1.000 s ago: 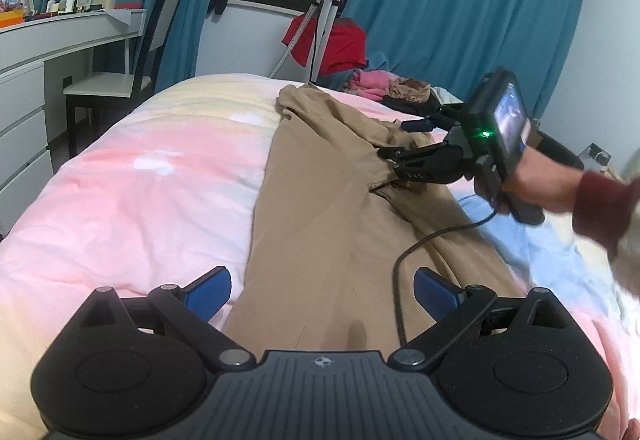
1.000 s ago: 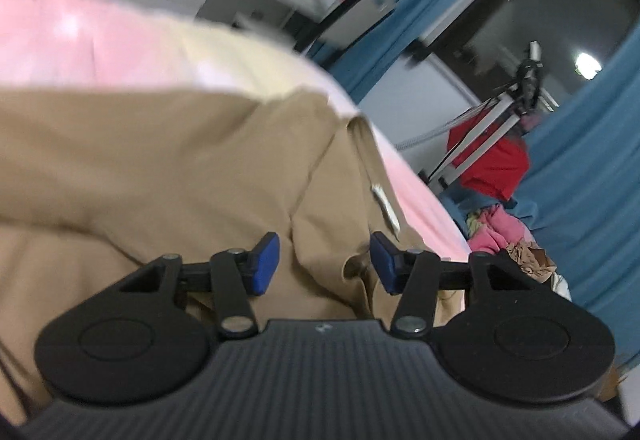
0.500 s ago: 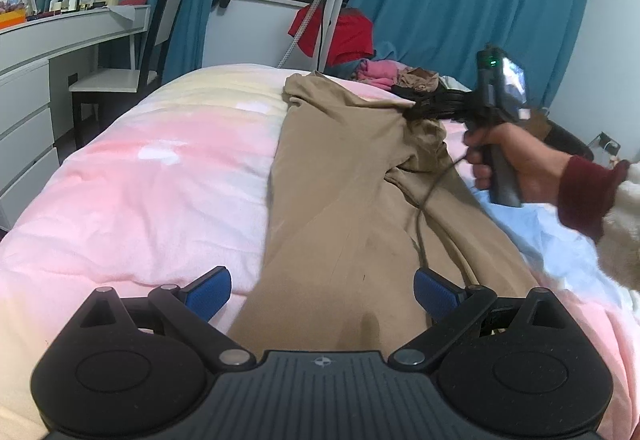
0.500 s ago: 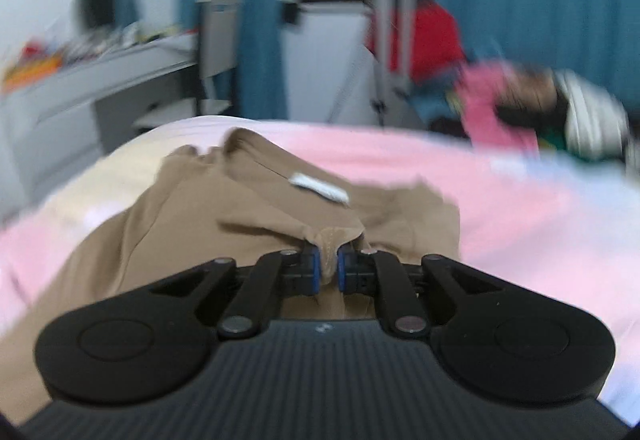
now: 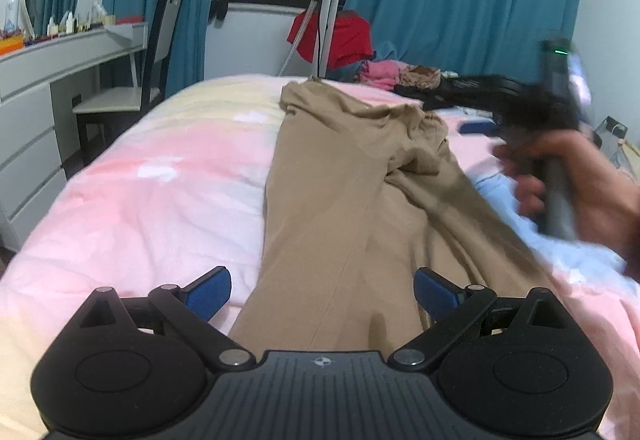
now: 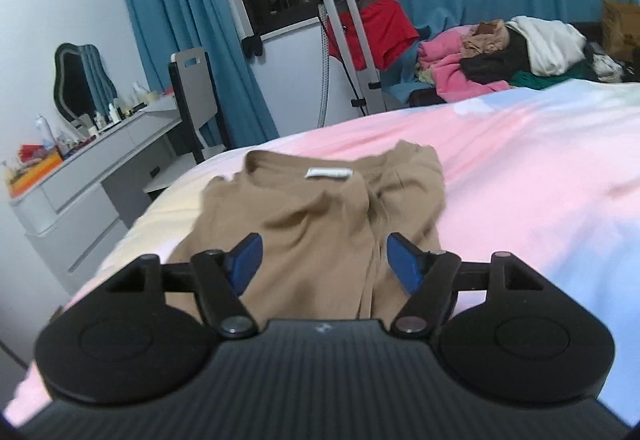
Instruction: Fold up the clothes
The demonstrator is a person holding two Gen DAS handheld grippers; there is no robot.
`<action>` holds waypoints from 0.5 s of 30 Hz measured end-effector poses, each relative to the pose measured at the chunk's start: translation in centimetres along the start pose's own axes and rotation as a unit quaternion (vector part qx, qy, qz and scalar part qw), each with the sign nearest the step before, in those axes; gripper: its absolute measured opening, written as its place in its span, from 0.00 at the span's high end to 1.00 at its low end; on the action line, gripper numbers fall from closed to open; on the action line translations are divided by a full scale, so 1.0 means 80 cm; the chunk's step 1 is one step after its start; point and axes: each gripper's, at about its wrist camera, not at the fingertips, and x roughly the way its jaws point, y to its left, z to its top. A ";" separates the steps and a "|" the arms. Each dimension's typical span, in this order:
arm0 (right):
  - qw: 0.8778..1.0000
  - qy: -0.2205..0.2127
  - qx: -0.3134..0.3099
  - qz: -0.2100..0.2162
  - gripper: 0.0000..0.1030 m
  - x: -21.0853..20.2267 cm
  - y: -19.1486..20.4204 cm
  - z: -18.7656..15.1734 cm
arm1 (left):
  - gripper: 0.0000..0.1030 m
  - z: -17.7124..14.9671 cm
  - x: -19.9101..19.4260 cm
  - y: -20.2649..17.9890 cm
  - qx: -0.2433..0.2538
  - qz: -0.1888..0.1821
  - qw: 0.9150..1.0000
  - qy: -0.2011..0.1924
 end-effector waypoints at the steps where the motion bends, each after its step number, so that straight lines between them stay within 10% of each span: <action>1: 1.000 -0.001 0.001 0.000 0.31 -0.024 0.003 -0.006 | 0.04 0.001 -0.006 -0.002 0.001 -0.001 1.000 -0.005; 15: 0.999 -0.039 0.003 -0.022 0.31 -0.331 0.041 -0.117 | 0.04 -0.008 -0.106 -0.065 0.047 -0.023 0.997 -0.048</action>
